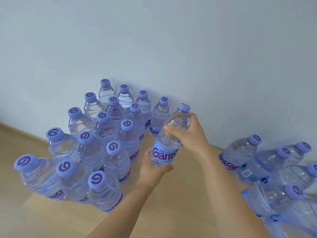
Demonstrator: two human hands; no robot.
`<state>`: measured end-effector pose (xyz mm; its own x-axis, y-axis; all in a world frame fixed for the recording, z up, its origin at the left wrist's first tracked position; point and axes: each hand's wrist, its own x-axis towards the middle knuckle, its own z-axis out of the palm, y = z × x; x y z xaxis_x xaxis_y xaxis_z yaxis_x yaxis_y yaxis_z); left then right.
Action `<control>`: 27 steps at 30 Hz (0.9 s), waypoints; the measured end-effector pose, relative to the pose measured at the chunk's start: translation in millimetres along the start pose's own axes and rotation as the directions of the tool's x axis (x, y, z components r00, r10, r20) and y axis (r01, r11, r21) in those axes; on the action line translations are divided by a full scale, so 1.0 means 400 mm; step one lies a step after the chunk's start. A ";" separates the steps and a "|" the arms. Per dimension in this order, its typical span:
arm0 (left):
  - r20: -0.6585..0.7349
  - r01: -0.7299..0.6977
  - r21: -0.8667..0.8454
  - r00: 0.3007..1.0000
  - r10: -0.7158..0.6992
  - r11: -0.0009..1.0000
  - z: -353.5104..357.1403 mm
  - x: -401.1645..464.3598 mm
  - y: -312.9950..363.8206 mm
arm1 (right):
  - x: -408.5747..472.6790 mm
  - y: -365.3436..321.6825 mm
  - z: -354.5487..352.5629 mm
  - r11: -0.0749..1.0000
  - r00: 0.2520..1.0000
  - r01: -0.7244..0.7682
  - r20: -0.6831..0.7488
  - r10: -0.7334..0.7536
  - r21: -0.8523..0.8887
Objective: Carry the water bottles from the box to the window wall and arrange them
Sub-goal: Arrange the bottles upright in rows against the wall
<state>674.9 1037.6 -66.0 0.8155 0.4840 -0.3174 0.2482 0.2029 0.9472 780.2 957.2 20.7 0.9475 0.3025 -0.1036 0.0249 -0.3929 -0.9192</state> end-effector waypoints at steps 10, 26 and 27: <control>-0.211 0.052 0.122 0.977 -0.025 0.991 0.007 0.038 -0.019 | 0.070 0.060 0.141 0.998 0.998 -0.010 -0.058 0.006 -0.066; -0.113 0.178 0.086 0.979 -0.168 0.980 0.014 0.100 -0.041 | 0.093 0.096 0.201 0.987 0.988 0.135 -0.059 -0.141 -0.090; -0.112 0.177 0.089 0.980 -0.167 0.980 0.013 0.100 -0.043 | 0.094 0.099 0.202 0.987 0.989 0.133 -0.056 -0.138 -0.088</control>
<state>706.2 1048.9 -94.7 0.6990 0.5352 -0.4743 0.4343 0.2093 0.8761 791.0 1023.2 -50.2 0.9514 0.3044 0.0458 0.1785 -0.4242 -0.8878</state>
